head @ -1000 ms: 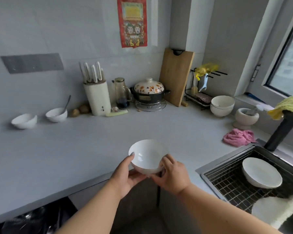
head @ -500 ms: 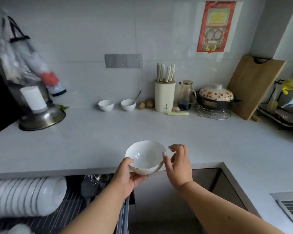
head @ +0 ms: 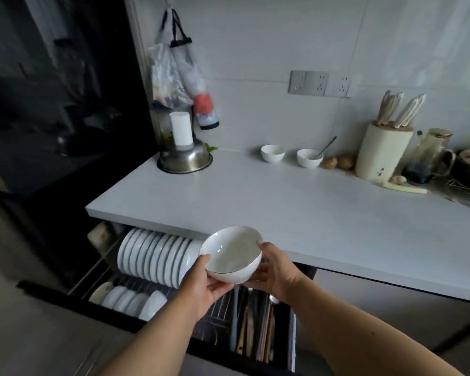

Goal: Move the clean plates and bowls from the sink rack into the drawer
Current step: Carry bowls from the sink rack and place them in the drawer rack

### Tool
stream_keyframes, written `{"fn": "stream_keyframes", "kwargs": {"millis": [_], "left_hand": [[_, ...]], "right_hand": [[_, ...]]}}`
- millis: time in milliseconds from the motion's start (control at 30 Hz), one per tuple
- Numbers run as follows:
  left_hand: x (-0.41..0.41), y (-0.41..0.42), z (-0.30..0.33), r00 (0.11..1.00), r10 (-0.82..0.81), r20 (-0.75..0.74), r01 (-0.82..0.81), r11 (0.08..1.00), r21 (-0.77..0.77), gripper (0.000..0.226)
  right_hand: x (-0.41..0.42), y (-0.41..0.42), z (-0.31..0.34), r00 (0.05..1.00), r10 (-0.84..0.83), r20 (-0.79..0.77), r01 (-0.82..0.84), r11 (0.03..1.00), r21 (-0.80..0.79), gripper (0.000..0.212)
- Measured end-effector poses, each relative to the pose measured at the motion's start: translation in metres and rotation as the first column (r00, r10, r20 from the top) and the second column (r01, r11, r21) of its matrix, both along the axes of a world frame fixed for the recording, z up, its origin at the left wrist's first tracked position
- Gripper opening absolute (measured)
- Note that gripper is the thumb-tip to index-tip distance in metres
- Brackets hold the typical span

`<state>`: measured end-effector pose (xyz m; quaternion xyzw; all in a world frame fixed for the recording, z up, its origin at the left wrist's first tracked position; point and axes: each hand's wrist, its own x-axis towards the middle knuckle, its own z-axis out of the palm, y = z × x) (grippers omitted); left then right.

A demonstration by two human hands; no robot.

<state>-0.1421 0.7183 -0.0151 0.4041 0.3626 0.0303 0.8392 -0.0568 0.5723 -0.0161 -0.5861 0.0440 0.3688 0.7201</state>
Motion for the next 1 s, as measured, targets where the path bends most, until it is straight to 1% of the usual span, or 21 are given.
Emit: {"fn": "stream_keyframes", "kwargs": {"millis": [67, 200, 300, 367, 433, 500, 567, 600, 633, 667, 733, 767, 800, 867, 933, 1000], "left_hand": [[-0.012, 0.027, -0.005, 1.000, -0.001, -0.030, 0.003, 0.999, 0.054, 0.029], [-0.035, 0.075, -0.010, 0.994, -0.004, -0.105, 0.022, 0.985, 0.171, 0.026], [-0.050, 0.106, -0.017, 0.987, 0.029, -0.158, 0.006, 0.976, 0.217, 0.026], [-0.056, 0.123, -0.022, 0.981, 0.052, -0.187, -0.002, 0.967, 0.256, 0.030], [-0.061, 0.136, -0.025, 0.973, 0.056, -0.225, 0.028, 0.935, 0.353, 0.036], [-0.068, 0.147, -0.028, 0.953, 0.087, -0.291, 0.082, 0.849, 0.522, 0.041], [-0.075, 0.158, -0.031, 0.947, 0.107, -0.302, 0.128, 0.736, 0.665, 0.032], [-0.077, 0.164, -0.034, 0.953, 0.115, -0.282, 0.124, 0.699, 0.704, 0.026], [-0.079, 0.169, -0.036, 0.958, 0.115, -0.262, 0.117, 0.679, 0.724, 0.022], [-0.081, 0.175, -0.040, 0.960, 0.116, -0.254, 0.117, 0.659, 0.743, 0.022], [-0.084, 0.188, -0.054, 0.954, 0.125, -0.273, 0.146, 0.601, 0.786, 0.044], [-0.086, 0.193, -0.059, 0.937, 0.132, -0.323, 0.198, 0.562, 0.803, 0.054], [-0.088, 0.200, -0.065, 0.908, 0.139, -0.394, 0.278, 0.504, 0.818, 0.061], [-0.091, 0.211, -0.077, 0.849, 0.160, -0.503, 0.404, 0.418, 0.814, 0.068], [-0.090, 0.217, -0.089, 0.812, 0.183, -0.554, 0.464, 0.374, 0.803, 0.073], [-0.089, 0.218, -0.099, 0.790, 0.172, -0.588, 0.509, 0.350, 0.786, 0.076]], "right_hand": [[-0.009, 0.031, -0.008, 1.000, -0.007, 0.007, 0.008, 1.000, -0.013, 0.037], [-0.024, 0.085, -0.022, 1.000, -0.005, 0.006, 0.006, 0.998, -0.060, 0.039], [-0.032, 0.117, -0.030, 1.000, 0.008, 0.020, -0.006, 0.995, -0.096, 0.039], [-0.035, 0.131, -0.034, 1.000, 0.012, 0.017, -0.010, 0.994, -0.113, 0.035], [-0.036, 0.139, -0.040, 1.000, 0.025, 0.017, -0.023, 0.988, -0.153, 0.030], [-0.034, 0.146, -0.048, 0.999, 0.046, 0.029, -0.039, 0.975, -0.219, 0.031], [-0.031, 0.154, -0.058, 0.998, 0.058, 0.031, -0.047, 0.959, -0.279, 0.032], [-0.028, 0.157, -0.063, 0.997, 0.064, 0.030, -0.052, 0.949, -0.311, 0.032], [-0.025, 0.160, -0.069, 0.997, 0.075, 0.031, -0.059, 0.935, -0.349, 0.033], [-0.020, 0.163, -0.075, 0.995, 0.097, 0.036, -0.075, 0.919, -0.387, 0.033], [-0.012, 0.171, -0.089, 0.986, 0.161, 0.047, -0.121, 0.876, -0.466, 0.036], [-0.008, 0.177, -0.095, 0.979, 0.199, 0.050, -0.146, 0.848, -0.509, 0.039], [-0.005, 0.185, -0.102, 0.972, 0.231, 0.051, -0.167, 0.821, -0.546, 0.043], [-0.002, 0.200, -0.117, 0.962, 0.269, 0.051, -0.187, 0.781, -0.596, 0.048], [0.002, 0.210, -0.133, 0.953, 0.299, 0.052, -0.200, 0.748, -0.632, 0.048], [0.006, 0.215, -0.147, 0.944, 0.330, 0.024, -0.227, 0.698, -0.679, 0.052]]}}
